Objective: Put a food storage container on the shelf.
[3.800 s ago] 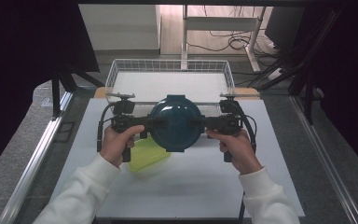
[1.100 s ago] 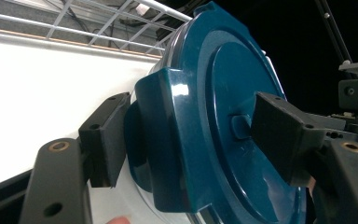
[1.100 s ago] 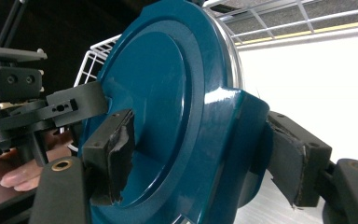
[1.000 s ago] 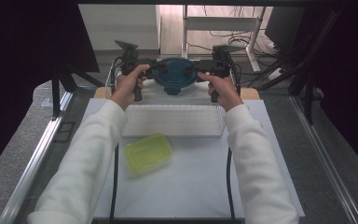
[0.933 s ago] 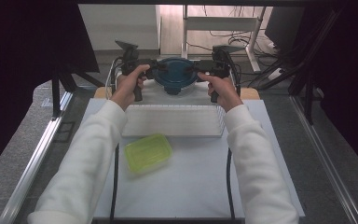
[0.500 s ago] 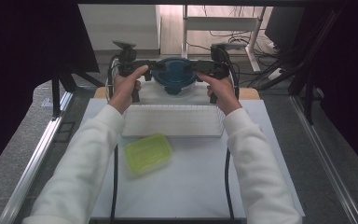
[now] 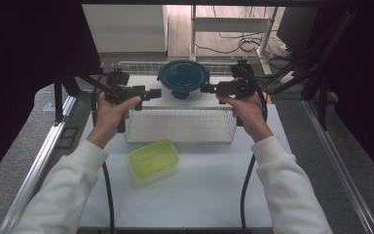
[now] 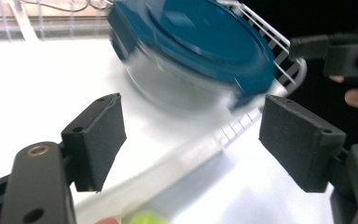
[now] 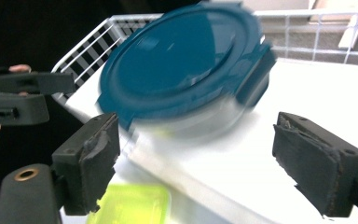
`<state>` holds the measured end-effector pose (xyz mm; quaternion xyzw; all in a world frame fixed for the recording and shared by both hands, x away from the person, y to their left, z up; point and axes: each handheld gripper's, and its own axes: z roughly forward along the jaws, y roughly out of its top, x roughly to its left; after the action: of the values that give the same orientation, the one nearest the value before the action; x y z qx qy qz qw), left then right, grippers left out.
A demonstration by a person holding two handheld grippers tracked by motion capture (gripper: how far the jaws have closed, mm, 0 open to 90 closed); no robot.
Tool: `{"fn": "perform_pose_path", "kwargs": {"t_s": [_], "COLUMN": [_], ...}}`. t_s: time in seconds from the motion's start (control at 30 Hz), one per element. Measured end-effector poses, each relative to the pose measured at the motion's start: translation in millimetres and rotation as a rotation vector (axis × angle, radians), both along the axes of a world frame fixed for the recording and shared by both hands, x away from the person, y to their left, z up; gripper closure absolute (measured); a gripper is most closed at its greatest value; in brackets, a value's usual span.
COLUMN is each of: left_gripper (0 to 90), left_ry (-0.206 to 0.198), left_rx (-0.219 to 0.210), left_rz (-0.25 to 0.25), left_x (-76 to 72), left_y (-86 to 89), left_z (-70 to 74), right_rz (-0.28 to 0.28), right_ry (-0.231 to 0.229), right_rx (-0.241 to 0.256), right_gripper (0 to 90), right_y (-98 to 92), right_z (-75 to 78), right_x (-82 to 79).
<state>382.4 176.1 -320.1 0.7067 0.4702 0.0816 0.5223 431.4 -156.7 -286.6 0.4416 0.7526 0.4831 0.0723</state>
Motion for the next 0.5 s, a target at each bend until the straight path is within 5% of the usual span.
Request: {"fn": "perform_pose_path", "kwargs": {"t_s": [0.3, 0.5], "left_gripper": [26.1, 27.6], "left_ry": [-0.051, -0.052], "left_rx": [0.056, 0.062], "left_rz": [-0.034, -0.074], "left_x": [-63.5, -97.1], "left_y": [-0.8, -2.2], "left_z": [-29.7, -59.6], "right_rz": [0.083, 0.12], "right_ry": [-0.122, -0.151], "right_rx": [-0.004, -0.011], "right_gripper": [19.5, 24.3], "right_y": [-24.6, -38.8], "right_z": [-11.0, -37.0], "right_x": [-69.7, -107.3]}}
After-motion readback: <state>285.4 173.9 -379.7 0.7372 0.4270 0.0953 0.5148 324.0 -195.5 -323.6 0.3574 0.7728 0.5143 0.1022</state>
